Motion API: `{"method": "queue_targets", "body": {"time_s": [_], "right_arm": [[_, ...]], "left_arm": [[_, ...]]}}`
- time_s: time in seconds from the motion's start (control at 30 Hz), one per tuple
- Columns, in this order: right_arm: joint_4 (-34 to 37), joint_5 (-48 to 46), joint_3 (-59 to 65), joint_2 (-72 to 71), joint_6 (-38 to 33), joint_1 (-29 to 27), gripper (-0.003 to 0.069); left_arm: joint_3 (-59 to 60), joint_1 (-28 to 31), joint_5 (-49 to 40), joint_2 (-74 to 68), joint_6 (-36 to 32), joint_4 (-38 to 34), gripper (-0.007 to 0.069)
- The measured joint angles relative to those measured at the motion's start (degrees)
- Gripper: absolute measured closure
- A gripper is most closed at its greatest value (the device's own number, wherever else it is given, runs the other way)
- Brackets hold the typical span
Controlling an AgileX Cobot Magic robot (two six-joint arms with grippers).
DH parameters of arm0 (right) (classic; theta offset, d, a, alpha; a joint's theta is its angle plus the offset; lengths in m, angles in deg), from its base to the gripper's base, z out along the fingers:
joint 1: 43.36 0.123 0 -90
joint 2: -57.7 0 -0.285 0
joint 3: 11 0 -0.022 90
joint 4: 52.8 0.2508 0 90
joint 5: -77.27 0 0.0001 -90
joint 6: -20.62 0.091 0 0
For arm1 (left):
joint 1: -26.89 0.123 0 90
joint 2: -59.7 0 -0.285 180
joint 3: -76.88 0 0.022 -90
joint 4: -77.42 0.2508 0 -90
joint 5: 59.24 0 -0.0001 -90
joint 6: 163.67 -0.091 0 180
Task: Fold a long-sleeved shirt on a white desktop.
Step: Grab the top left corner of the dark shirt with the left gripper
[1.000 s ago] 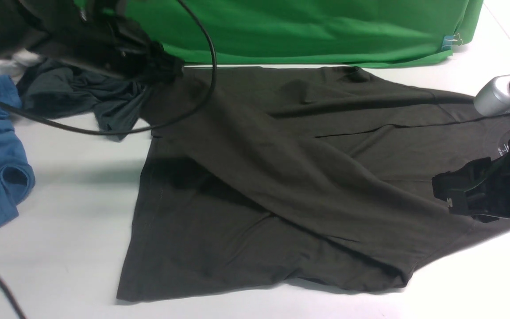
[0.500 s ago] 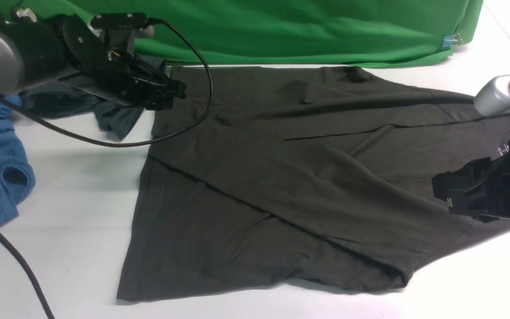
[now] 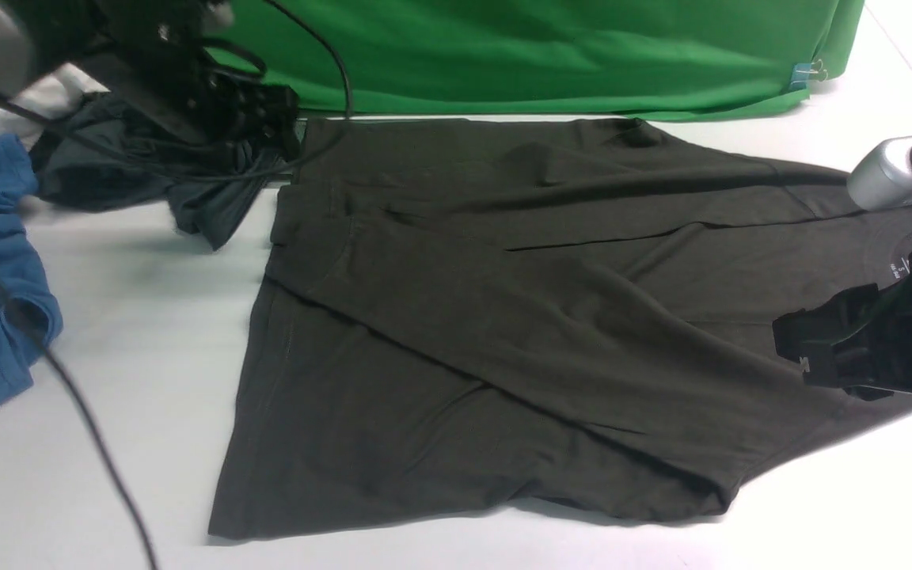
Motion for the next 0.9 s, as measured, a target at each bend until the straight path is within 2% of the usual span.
{"method": "queue_targets", "body": {"time_s": [0.13,0.3,0.8,0.9], "right_arm": [[0.11,0.00,0.00,0.00,1.04,0.00,0.0417],[0.11,-0.07,0.00,0.00,1.13,0.00,0.0417],[0.16,-0.21,0.00,0.00,1.18,0.00,0.0417],[0.16,-0.21,0.00,0.00,1.29,0.00,0.0417]], "left_arm": [[-3.51,-0.06,0.90,-5.52,-2.19,-3.81,0.0046],[-7.12,0.12,1.90,-10.74,-2.14,-4.42,0.0048],[-8.62,1.28,2.17,-11.43,-2.14,-3.93,0.0049],[-8.62,1.28,3.11,-11.70,-4.21,-5.16,0.0053]]}}
